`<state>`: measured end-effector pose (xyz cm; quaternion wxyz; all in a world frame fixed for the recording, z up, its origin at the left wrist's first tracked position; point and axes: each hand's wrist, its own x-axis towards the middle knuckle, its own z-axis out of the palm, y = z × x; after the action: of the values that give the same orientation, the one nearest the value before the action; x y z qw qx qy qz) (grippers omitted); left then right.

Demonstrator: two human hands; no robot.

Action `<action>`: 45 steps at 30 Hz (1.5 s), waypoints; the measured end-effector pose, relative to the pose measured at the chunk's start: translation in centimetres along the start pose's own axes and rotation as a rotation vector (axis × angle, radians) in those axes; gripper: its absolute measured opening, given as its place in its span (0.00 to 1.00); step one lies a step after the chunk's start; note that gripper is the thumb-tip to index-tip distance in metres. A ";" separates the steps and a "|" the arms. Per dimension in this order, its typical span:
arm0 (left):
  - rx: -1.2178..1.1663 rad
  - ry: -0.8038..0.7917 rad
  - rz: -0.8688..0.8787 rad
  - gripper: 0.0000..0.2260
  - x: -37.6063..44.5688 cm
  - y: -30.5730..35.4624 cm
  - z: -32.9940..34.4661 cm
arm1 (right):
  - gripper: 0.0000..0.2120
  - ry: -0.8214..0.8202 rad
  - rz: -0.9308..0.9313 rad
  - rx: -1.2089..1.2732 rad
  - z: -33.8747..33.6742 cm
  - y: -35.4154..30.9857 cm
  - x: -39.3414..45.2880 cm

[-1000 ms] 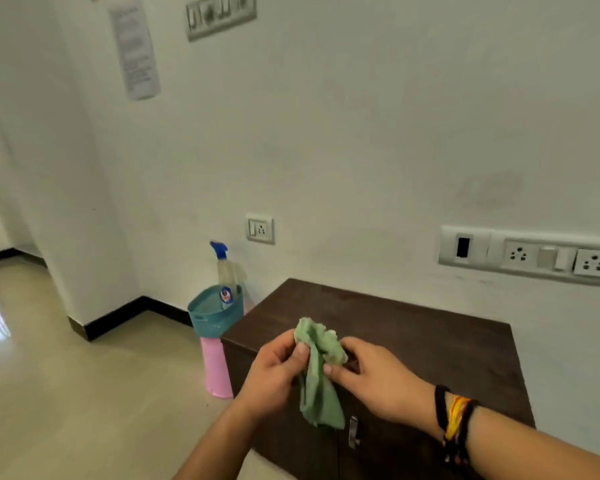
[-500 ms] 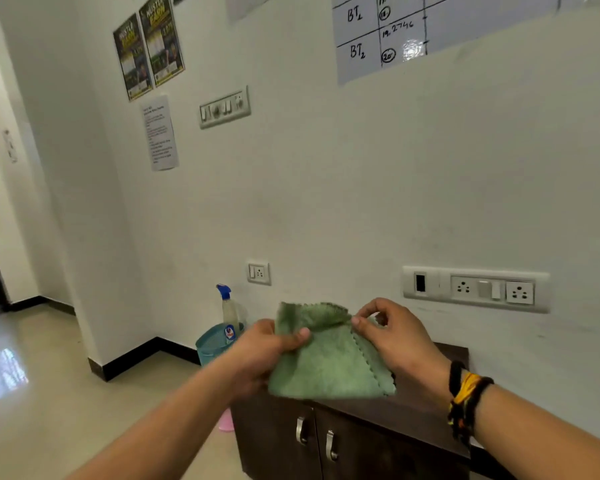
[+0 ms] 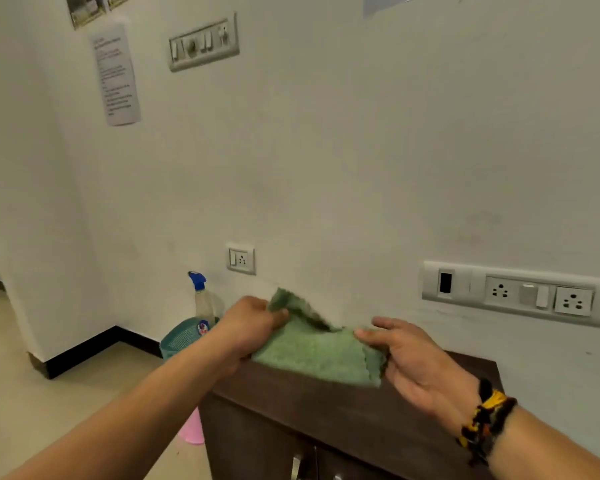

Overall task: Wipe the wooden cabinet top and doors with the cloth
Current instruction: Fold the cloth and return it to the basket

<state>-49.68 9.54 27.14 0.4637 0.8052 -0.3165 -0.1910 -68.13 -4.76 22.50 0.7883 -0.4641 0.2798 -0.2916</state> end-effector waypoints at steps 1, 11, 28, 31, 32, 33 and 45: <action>-0.107 -0.005 0.018 0.09 1.1 0.0 -0.2 | 0.13 -0.031 0.021 0.005 0.5 0.3 0.7; 0.329 0.132 0.725 0.12 5.2 2.2 -0.4 | 0.28 -0.081 0.144 -0.373 2.0 1.1 2.8; -0.725 -0.391 -0.285 0.25 11.3 -2.9 -2.7 | 0.20 0.047 -0.146 -0.027 10.7 1.9 6.3; -0.576 -0.433 -0.107 0.28 11.1 -5.7 -3.0 | 0.19 0.126 -0.201 -0.167 10.6 1.9 7.2; -0.544 -0.382 -0.031 0.29 11.5 -6.0 -3.5 | 0.20 0.113 -0.208 -0.193 10.4 1.8 7.5; -0.530 -0.346 0.030 0.29 12.1 -6.1 -4.2 | 0.21 0.087 -0.216 -0.213 10.2 1.5 7.6; -0.413 -0.185 0.403 0.06 15.8 -7.2 -4.4 | 0.32 -0.215 -0.326 -0.425 9.2 -1.5 10.7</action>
<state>-33.13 4.07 22.90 0.6153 0.5940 -0.4654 -0.2280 -54.70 -7.83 25.79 0.6412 -0.6859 0.1710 -0.2984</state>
